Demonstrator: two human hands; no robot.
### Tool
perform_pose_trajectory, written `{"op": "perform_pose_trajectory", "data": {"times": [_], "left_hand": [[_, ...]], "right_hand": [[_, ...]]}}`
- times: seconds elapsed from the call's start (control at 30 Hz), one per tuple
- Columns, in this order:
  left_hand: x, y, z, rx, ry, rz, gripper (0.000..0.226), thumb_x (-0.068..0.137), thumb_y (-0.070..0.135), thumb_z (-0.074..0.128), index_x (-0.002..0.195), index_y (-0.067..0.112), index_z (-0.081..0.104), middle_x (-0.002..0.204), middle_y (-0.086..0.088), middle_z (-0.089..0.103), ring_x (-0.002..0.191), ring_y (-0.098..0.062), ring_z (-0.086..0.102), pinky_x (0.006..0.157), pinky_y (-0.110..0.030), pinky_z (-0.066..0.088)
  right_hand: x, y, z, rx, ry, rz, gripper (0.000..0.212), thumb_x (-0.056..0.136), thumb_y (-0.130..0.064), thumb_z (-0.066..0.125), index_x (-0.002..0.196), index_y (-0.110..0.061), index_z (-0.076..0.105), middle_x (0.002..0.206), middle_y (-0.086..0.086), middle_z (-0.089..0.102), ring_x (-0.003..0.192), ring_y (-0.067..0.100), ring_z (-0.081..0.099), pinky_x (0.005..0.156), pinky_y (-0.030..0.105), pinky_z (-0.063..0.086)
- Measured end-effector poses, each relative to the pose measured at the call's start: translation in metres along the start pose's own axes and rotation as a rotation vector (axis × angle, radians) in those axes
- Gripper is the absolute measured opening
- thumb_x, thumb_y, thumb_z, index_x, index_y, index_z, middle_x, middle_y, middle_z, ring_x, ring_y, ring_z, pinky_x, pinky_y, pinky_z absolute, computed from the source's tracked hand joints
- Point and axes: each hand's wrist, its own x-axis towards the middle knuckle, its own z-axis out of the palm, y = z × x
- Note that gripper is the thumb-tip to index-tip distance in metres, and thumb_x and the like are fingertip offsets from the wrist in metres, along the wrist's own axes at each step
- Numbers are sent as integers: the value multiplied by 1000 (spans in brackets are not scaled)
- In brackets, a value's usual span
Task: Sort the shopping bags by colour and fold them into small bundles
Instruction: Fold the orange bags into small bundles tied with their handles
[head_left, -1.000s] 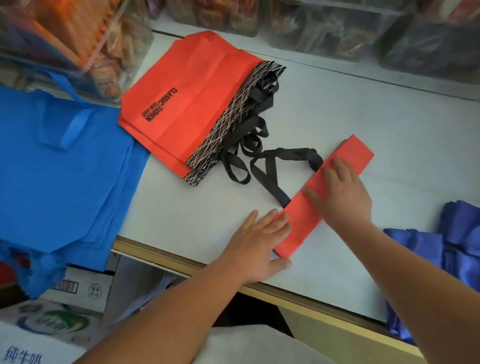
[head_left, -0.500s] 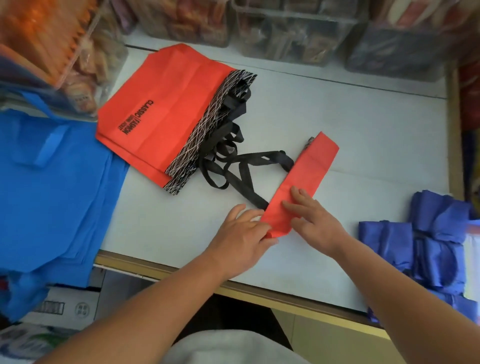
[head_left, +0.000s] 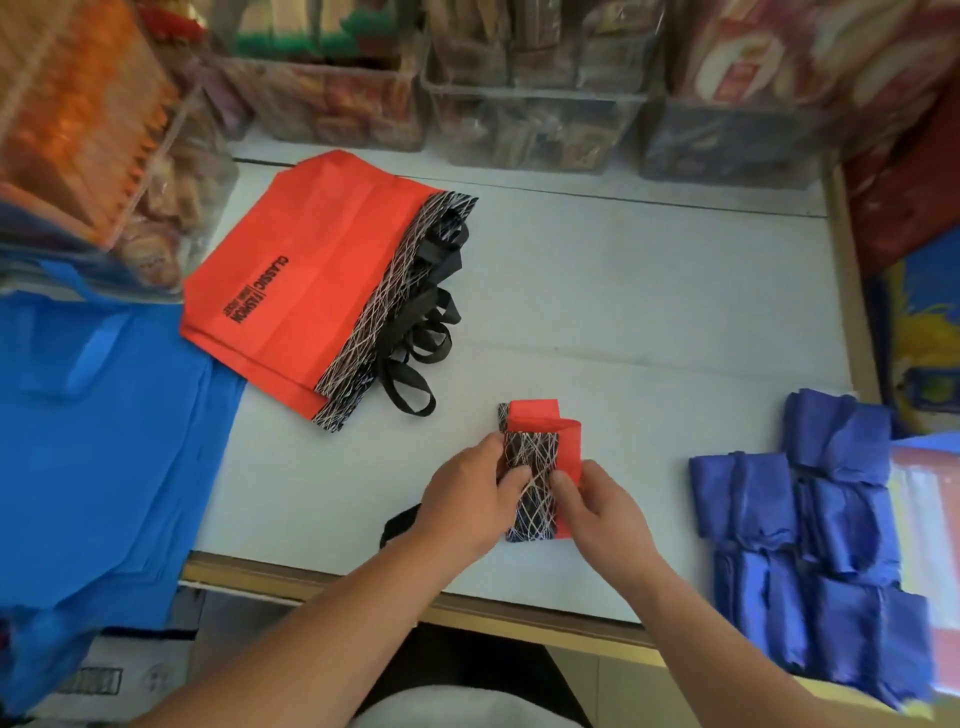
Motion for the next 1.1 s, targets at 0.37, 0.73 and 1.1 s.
{"op": "perform_pose_trajectory", "data": {"times": [0.37, 0.73, 1.1], "left_hand": [[37, -2, 26, 283, 155, -51, 25, 98, 45, 61, 97, 21, 53, 88, 3, 51, 98, -25, 53, 81, -40, 45], [17, -75, 20, 496, -267, 551, 82, 98, 62, 48, 163, 32, 9, 170, 14, -9, 153, -3, -19, 126, -40, -13], [29, -52, 2, 117, -105, 354, 43, 100, 54, 52, 136, 32, 61, 144, 11, 60, 127, -8, 57, 108, -32, 40]], "right_hand": [[86, -45, -19, -571, -26, -130, 36, 98, -62, 47, 134, -52, 48, 114, -6, 44, 100, 22, 62, 75, 36, 45], [101, -40, -7, -402, 75, -107, 23, 89, -58, 66, 96, -39, 57, 100, -8, 47, 87, 16, 59, 68, 33, 42], [91, -37, -16, 3, 43, -37, 20, 91, -44, 72, 102, -27, 77, 100, -4, 56, 91, 12, 62, 91, 39, 52]]}}
